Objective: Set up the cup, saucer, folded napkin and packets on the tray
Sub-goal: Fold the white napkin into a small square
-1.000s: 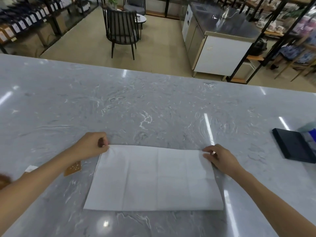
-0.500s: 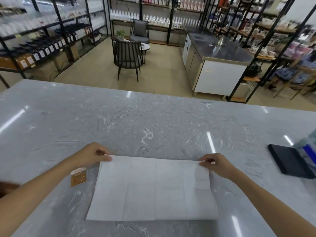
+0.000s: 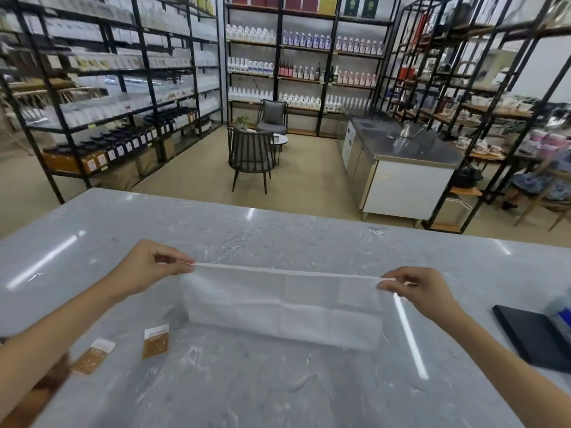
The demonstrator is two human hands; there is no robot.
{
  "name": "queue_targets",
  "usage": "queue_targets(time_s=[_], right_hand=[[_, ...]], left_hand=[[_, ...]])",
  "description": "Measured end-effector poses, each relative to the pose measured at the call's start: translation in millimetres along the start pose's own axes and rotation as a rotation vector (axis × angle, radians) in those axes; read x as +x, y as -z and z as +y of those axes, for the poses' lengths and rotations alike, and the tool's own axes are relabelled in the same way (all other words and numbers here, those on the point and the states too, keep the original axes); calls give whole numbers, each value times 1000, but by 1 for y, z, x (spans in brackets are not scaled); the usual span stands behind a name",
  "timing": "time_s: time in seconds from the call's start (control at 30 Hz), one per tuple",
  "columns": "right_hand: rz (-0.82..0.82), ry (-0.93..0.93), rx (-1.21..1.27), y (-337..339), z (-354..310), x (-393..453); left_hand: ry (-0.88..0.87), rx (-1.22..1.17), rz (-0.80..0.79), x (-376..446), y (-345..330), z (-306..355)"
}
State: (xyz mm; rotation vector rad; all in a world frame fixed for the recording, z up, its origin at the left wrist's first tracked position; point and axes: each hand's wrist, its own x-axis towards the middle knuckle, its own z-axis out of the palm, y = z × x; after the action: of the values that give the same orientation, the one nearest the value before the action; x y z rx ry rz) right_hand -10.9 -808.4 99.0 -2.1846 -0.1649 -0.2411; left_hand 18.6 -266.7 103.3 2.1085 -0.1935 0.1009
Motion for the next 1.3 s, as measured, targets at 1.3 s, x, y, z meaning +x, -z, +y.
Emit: queue_targets(time_s=[1.3], right_hand=[[-38,112,-553,18,27,-73]], left_hand=[[-190,585,-38,-55,-47,14]])
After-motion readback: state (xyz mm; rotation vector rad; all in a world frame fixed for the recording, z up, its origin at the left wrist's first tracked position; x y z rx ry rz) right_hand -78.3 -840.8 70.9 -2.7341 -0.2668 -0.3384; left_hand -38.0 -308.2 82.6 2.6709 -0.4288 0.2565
